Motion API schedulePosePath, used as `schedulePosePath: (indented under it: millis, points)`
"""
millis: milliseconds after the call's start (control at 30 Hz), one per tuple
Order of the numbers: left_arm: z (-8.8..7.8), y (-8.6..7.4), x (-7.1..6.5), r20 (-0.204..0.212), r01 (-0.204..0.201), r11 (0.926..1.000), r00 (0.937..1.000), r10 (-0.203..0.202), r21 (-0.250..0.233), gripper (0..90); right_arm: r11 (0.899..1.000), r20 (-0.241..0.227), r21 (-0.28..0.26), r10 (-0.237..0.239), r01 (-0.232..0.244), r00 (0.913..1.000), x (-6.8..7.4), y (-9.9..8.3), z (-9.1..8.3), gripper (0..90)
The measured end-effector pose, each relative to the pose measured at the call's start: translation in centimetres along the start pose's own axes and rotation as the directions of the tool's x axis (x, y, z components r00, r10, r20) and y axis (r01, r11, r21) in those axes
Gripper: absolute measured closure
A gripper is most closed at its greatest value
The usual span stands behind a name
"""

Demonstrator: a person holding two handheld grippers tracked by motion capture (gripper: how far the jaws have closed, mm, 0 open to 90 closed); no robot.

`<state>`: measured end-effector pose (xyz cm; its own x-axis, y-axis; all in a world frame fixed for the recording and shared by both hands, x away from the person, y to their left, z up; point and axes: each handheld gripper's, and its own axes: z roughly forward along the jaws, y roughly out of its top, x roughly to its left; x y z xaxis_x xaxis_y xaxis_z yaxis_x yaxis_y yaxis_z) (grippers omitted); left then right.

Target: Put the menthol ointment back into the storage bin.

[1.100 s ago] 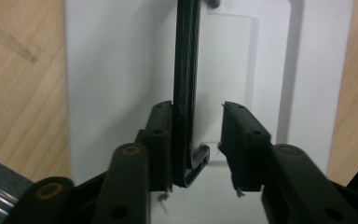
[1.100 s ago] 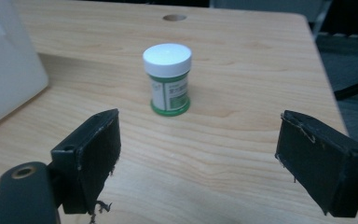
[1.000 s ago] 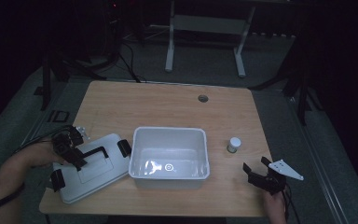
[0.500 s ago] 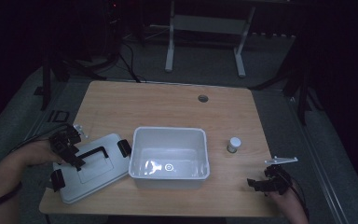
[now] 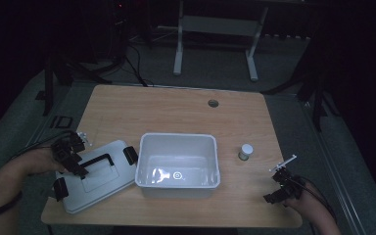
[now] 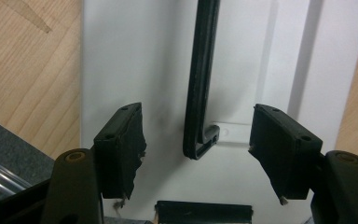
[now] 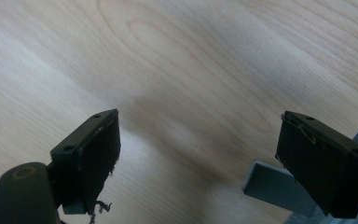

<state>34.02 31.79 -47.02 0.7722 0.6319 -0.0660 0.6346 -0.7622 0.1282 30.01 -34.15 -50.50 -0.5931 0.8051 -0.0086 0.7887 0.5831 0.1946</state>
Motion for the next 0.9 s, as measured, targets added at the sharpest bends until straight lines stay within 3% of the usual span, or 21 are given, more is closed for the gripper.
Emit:
schedulePosePath:
  millis: [133, 267, 333, 767, 900]
  points:
    - [-0.2, 0.0, -0.1, 0.002, 0.003, 0.9999, 1.0000, -0.003, 0.014, 34.9, 0.995, -0.003, 0.085, -0.058, 0.058, 0.9983, 0.0, 0.6, 0.0, 13.4]
    - [-0.3, 0.1, -0.1, -0.003, -0.003, 0.9996, 1.0000, 0.003, 0.027, 35.0, 0.977, -0.017, 0.182, -0.106, 0.107, 0.9942, 0.0, 1.4, -0.1, 13.5]
    - [-0.3, 0.1, -0.1, 0.000, -0.002, 0.9996, 1.0000, 0.002, 0.028, 34.9, 0.971, -0.024, 0.200, -0.126, 0.128, 0.9917, -0.2, 1.9, -0.3, 13.4]
    - [-0.5, -0.1, -0.1, 0.003, -0.003, 0.9998, 1.0000, 0.003, 0.020, 35.0, 0.968, -0.039, 0.184, -0.164, 0.168, 0.9857, -1.7, 5.6, -1.5, 11.6]
    - [-0.6, -0.2, -0.1, 0.001, -0.002, 0.9997, 1.0000, 0.002, 0.023, 35.0, 0.968, -0.002, 0.185, -0.175, 0.173, 0.9845, -1.9, 6.7, -1.5, 11.7]
